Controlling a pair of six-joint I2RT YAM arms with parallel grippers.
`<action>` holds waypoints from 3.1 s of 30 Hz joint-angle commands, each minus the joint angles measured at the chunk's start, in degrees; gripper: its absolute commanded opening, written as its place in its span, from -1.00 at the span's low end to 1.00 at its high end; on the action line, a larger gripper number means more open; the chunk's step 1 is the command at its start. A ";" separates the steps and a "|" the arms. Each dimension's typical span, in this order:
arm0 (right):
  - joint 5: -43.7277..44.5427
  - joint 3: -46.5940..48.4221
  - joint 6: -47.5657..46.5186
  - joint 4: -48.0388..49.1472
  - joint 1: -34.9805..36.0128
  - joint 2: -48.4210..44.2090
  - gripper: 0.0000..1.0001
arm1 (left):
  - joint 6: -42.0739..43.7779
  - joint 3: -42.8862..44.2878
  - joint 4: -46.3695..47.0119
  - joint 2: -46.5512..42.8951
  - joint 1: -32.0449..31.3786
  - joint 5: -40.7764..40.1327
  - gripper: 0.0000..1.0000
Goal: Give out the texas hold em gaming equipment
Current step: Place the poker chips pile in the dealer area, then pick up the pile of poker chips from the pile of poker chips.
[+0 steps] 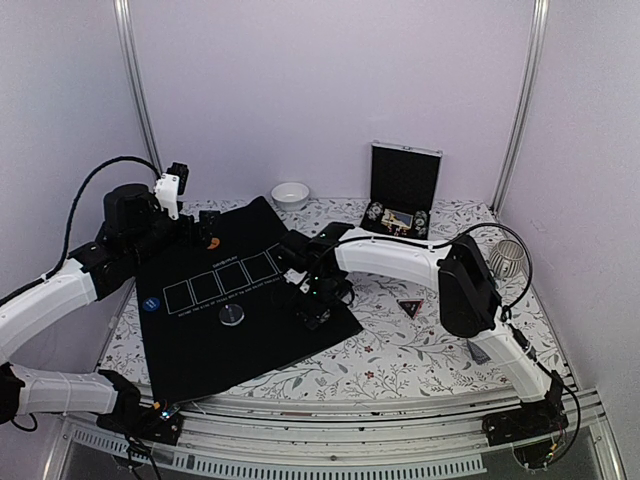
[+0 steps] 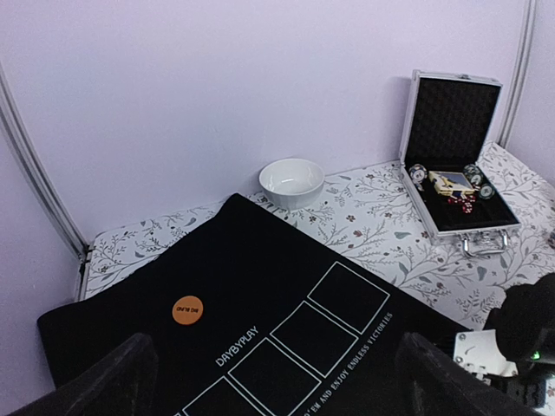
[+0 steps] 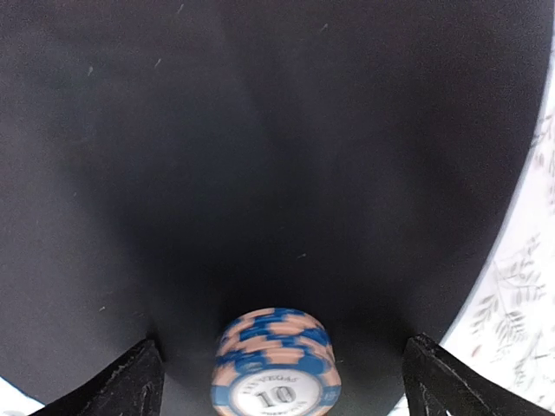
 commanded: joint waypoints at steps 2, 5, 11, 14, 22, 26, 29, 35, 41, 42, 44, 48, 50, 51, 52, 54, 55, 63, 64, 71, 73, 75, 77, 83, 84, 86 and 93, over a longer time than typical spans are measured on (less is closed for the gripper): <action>-6.01 -0.67 -0.56 -0.29 0.86 -2.57 0.98 | 0.86 -0.95 0.60 -0.28 0.12 0.03 0.96; -8.12 -0.76 -1.17 2.38 0.82 -6.60 0.98 | 0.86 -0.95 0.59 -0.30 0.13 -0.07 0.96; -8.53 -4.54 -2.75 8.70 -0.97 -20.58 0.98 | 0.86 -0.95 0.49 -0.57 0.10 -0.30 0.96; -6.59 -8.33 0.12 8.67 -5.33 -26.53 0.98 | 0.82 -0.93 0.51 -0.63 0.11 -0.26 0.96; -0.39 -25.38 8.04 3.61 -24.59 -34.50 0.98 | 0.85 -0.95 0.59 -0.85 0.10 0.00 0.96; 1.50 -30.52 7.59 5.09 -31.20 -34.05 0.98 | 0.95 -1.00 0.60 -0.46 0.12 -0.15 0.96; 2.54 -31.38 6.37 5.63 -35.26 -31.94 0.98 | 0.98 -1.04 0.51 -0.17 0.11 -0.08 0.96; 3.95 -32.80 4.45 5.81 -39.49 -27.06 0.98 | 1.25 -1.12 0.60 0.02 0.12 -0.51 0.96; 0.97 -35.77 3.06 8.50 -42.46 -25.93 0.76 | 1.27 -1.13 0.56 0.59 0.12 -0.33 0.96; 0.09 -35.85 2.85 8.63 -42.94 -25.51 0.71 | 1.26 -1.13 0.59 0.62 0.11 -0.28 0.96; -0.27 -35.86 2.31 8.81 -43.39 -24.55 0.70 | 1.29 -1.13 0.62 0.57 0.11 -0.28 0.96; 0.11 -36.06 1.69 9.03 -44.08 -22.75 0.71 | 1.39 -1.13 0.56 0.57 0.17 -0.50 0.96; -0.01 -36.27 1.58 9.20 -44.62 -22.17 0.59 | 1.39 -1.17 0.59 0.55 0.12 -0.52 0.96; -0.27 -36.47 1.63 9.34 -44.74 -22.11 0.52 | 1.39 -1.18 0.60 0.45 0.12 -0.58 0.96; -0.48 -36.67 1.60 9.46 -44.77 -22.02 0.44 | 1.39 -1.21 0.60 0.52 0.13 -0.59 0.96; -0.98 -37.14 1.58 9.90 -44.83 -21.93 0.35 | 1.39 -1.20 0.60 0.56 0.12 -0.54 0.96; -1.35 -37.37 1.54 9.93 -44.78 -21.85 0.33 | 1.39 -1.14 0.60 0.65 0.12 -0.53 0.96; -0.53 -38.75 1.75 9.76 -44.84 -21.82 0.19 | 1.47 -1.15 0.60 0.58 0.12 -0.80 0.96; -0.48 -38.84 1.80 9.75 -44.84 -21.83 0.18 | 1.48 -1.18 0.64 0.60 0.08 -0.78 0.96; 0.99 -38.52 2.27 8.99 -44.82 -22.23 -0.37 | 1.48 -1.14 0.60 0.54 0.12 -0.77 0.96; 1.37 -38.27 2.28 8.57 -44.81 -22.40 -0.54 | 1.52 -1.18 0.60 0.57 0.16 -0.68 0.96; 2.15 -38.01 2.28 8.06 -44.84 -22.64 -0.67 | 1.45 -1.13 0.60 0.57 0.12 -0.69 0.96; 2.78 -37.62 2.35 7.47 -44.80 -23.07 -0.82 | 1.42 -1.15 0.60 0.57 0.12 -0.68 0.96; 1.32 -35.63 2.64 6.16 -44.62 -26.48 -0.92 | 1.43 -1.13 0.60 0.77 0.09 -0.43 0.96; 1.05 -35.34 2.64 5.95 -44.41 -27.09 -0.93 | 1.40 -1.15 0.60 0.87 0.12 -0.46 0.96; 1.27 -34.61 2.68 5.24 -43.76 -28.04 -0.93 | 1.39 -1.13 0.60 0.84 0.12 -0.46 0.96; 2.85 -31.11 3.37 1.26 -37.21 -29.43 -0.93 | 1.39 -1.13 0.56 0.92 0.12 -0.60 0.96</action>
